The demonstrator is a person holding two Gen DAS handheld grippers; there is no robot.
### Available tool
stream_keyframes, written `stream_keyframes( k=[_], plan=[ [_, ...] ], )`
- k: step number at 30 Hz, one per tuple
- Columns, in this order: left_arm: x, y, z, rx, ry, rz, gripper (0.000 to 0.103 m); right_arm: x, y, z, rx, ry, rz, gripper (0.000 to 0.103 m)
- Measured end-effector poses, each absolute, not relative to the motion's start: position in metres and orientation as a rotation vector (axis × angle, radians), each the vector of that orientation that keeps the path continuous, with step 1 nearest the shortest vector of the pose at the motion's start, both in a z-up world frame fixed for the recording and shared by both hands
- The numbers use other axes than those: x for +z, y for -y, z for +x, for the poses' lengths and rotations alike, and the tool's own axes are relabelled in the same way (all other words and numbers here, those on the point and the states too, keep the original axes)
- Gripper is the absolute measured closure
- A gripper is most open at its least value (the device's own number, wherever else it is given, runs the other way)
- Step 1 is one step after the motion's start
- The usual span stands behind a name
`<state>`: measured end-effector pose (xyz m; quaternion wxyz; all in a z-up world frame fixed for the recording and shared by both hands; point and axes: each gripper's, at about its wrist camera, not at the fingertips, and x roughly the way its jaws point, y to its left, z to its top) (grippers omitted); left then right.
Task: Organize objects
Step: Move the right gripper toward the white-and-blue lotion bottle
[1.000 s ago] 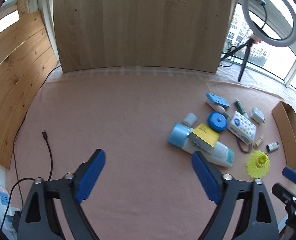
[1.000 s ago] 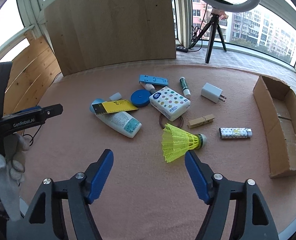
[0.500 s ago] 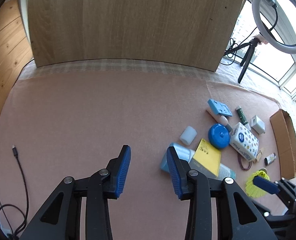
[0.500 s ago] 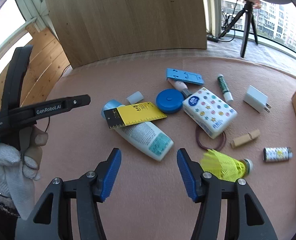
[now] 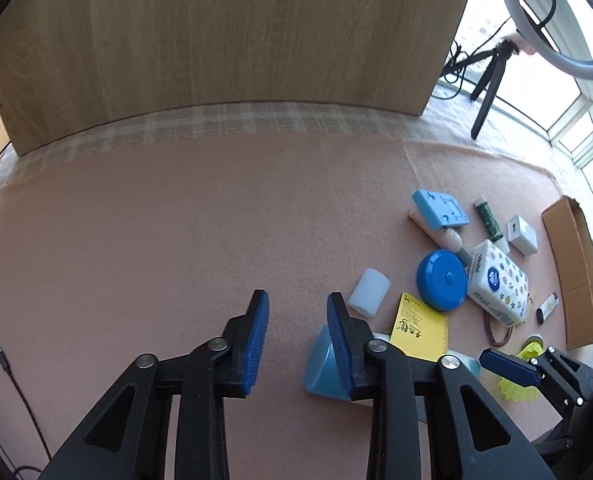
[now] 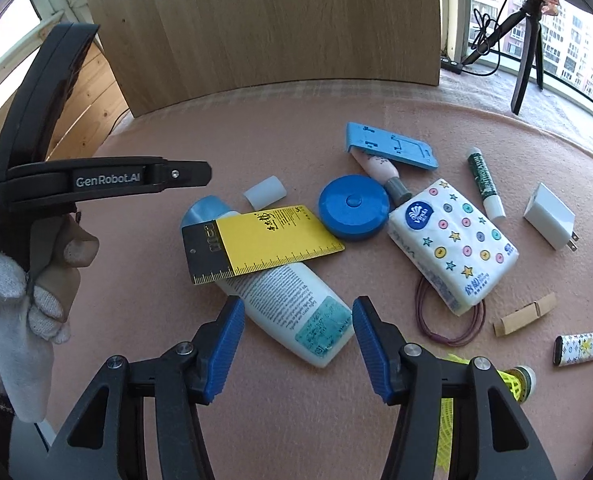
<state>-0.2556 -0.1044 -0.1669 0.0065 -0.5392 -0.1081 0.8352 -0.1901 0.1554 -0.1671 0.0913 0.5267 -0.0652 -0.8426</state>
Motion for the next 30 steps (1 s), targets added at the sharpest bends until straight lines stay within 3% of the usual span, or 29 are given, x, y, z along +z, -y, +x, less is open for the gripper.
stream_keyframes(
  k=[15,30],
  plan=[
    [-0.176,0.098,-0.248,2.54,0.284,-1.716,0.081,-0.177,-0.146,-0.197,-2.388,0.202,1.568,0.052],
    [-0.183,0.087,-0.171,2.524,0.367,-1.712,0.081,-0.172,-0.125,-0.137,-2.309,0.244,1.564,0.054]
  ],
)
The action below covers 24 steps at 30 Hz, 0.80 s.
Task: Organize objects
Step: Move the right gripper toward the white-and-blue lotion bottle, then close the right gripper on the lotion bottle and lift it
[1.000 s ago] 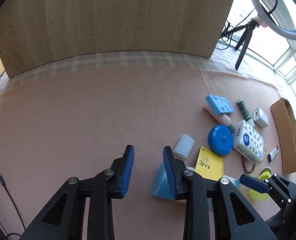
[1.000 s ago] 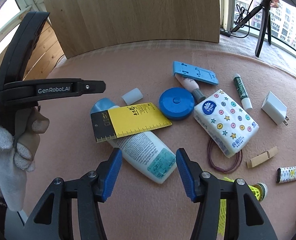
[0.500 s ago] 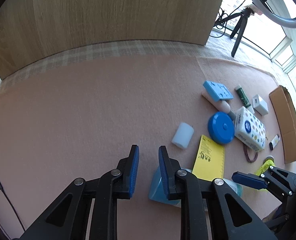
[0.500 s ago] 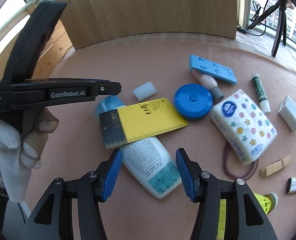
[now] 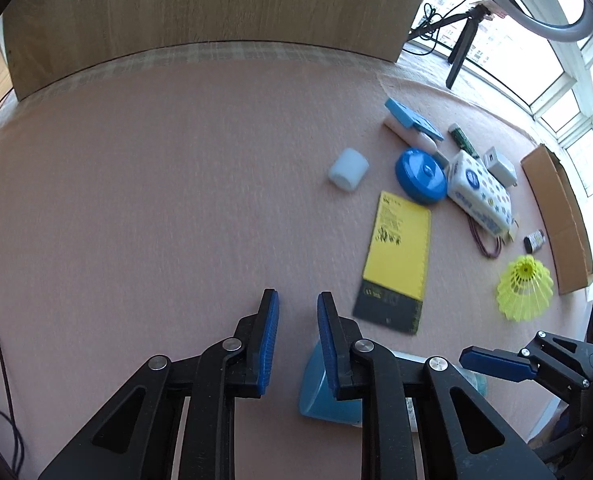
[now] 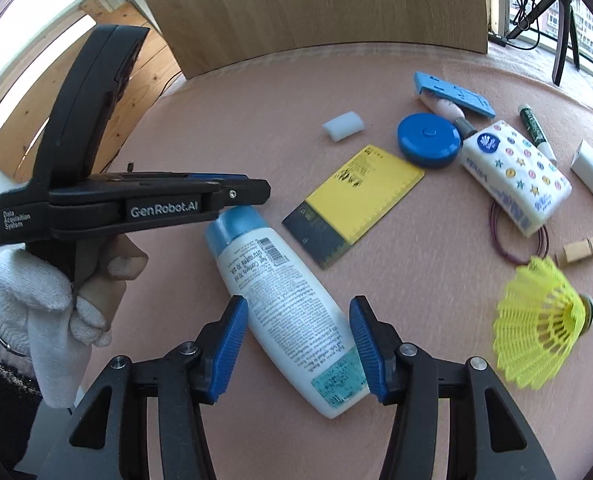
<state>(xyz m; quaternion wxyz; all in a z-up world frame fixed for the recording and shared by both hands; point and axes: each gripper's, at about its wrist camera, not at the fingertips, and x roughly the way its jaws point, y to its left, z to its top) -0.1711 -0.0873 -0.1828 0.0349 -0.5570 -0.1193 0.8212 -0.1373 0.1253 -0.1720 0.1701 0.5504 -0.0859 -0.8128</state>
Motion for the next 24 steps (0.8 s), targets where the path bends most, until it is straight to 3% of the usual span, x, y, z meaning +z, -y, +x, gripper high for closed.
stream_keyframes(
  k=[11,13,18,24],
  plan=[
    [-0.152,0.102,-0.136,2.657,0.392,-1.638,0.079,-0.163,-0.096,-0.1,-2.164,0.208,1.527,0.054],
    [-0.145,0.113,-0.126,2.696,0.423,-1.629,0.071,-0.16,-0.095,-0.096,-2.163,0.188,1.517,0.054],
    [-0.138,0.12,-0.092,2.707,0.504,-1.602,0.037,-0.153,-0.111,-0.097,-2.218,0.217,1.508,0.054],
    [-0.142,0.103,-0.056,2.609,0.676,-1.595,0.033,-0.158,-0.137,-0.117,-2.226,0.337,1.552,0.054]
  ],
)
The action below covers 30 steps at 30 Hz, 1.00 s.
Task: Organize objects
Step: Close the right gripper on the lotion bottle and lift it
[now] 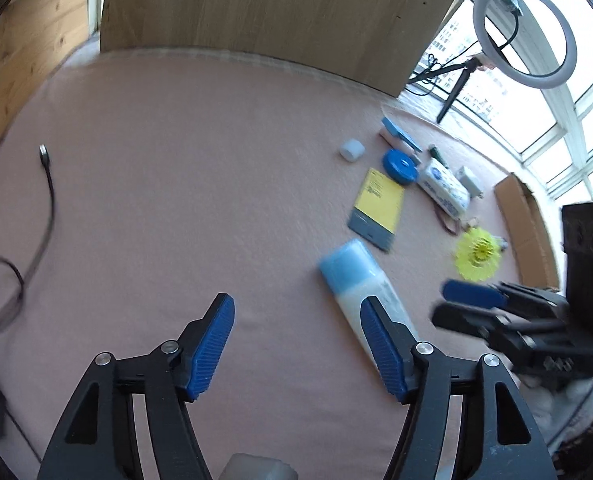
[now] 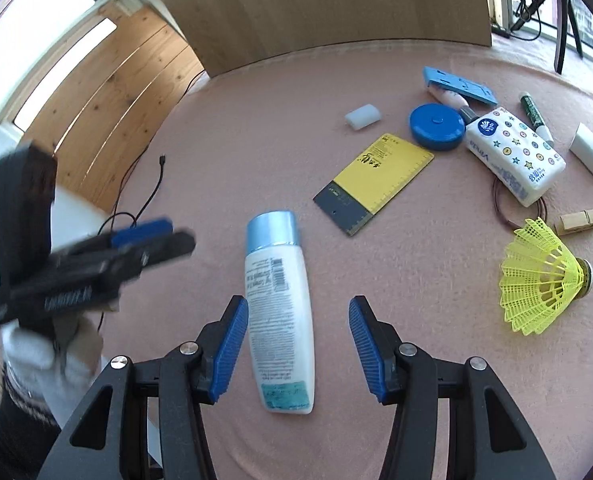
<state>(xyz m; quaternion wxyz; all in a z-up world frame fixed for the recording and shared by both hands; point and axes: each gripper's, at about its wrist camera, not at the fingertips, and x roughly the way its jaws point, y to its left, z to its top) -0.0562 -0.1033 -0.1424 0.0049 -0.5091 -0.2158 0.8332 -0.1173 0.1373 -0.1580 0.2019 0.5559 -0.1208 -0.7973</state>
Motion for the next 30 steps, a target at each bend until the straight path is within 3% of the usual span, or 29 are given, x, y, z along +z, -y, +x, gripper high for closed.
stream_keyframes(
  k=[3,16,19,21,24,30],
  plan=[
    [-0.152,0.085,-0.051,2.53,0.729,-1.608,0.029,-0.163,-0.133,-0.13,-2.208,0.355,1.567,0.054],
    [-0.167,0.037,-0.053,2.439,0.715,-1.588,0.031,-0.189,-0.11,-0.137,-2.012,0.361,1.65,0.054],
    [-0.169,0.037,-0.055,2.447,0.73,-1.594,0.036,-0.191,-0.108,-0.137,-1.997,0.357,1.66,0.054],
    [-0.172,0.036,-0.056,2.441,0.74,-1.599,0.048,-0.193,-0.106,-0.136,-1.987,0.356,1.665,0.061],
    [-0.175,0.032,-0.057,2.458,0.706,-1.613,0.052,-0.197,-0.105,-0.137,-1.975,0.37,1.679,0.069],
    [-0.172,0.021,-0.059,2.461,0.67,-1.596,0.058,-0.202,-0.11,-0.133,-1.979,0.389,1.681,0.071]
  ],
)
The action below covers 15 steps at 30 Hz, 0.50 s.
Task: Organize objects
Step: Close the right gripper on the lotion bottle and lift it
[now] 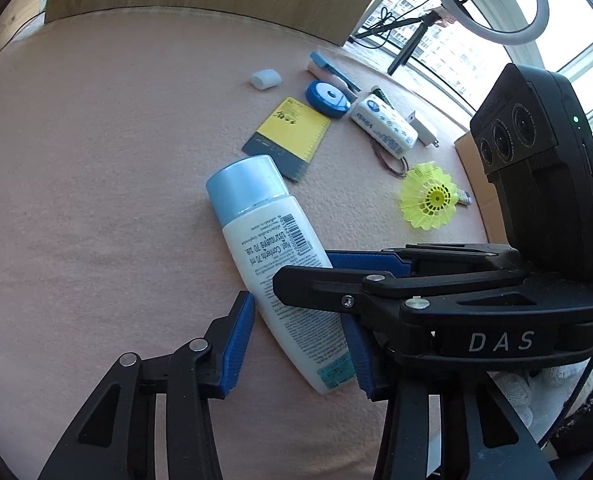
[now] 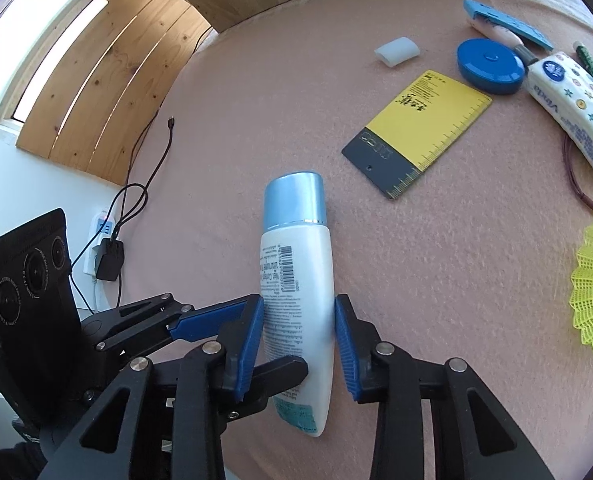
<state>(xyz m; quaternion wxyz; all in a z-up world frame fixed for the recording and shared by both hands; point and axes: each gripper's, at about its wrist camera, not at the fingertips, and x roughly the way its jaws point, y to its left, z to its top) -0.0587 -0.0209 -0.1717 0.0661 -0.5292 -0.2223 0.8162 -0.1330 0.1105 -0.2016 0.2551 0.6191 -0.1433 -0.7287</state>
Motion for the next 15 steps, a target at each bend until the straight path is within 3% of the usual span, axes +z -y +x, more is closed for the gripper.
stream_keyframes(
  k=[5,9,15],
  plan=[
    [-0.159,-0.001,-0.065,2.465,0.604,-1.559,0.061,-0.191,-0.13,-0.126,-2.01,0.428,1.652,0.08],
    [-0.157,-0.014,-0.071,2.464,0.586,-1.557,0.061,-0.183,-0.14,-0.122,-2.047,0.394,1.636,0.082],
    [-0.166,-0.013,-0.072,2.475,0.616,-1.571,0.049,-0.187,-0.149,-0.126,-2.018,0.41,1.636,0.082]
  ],
)
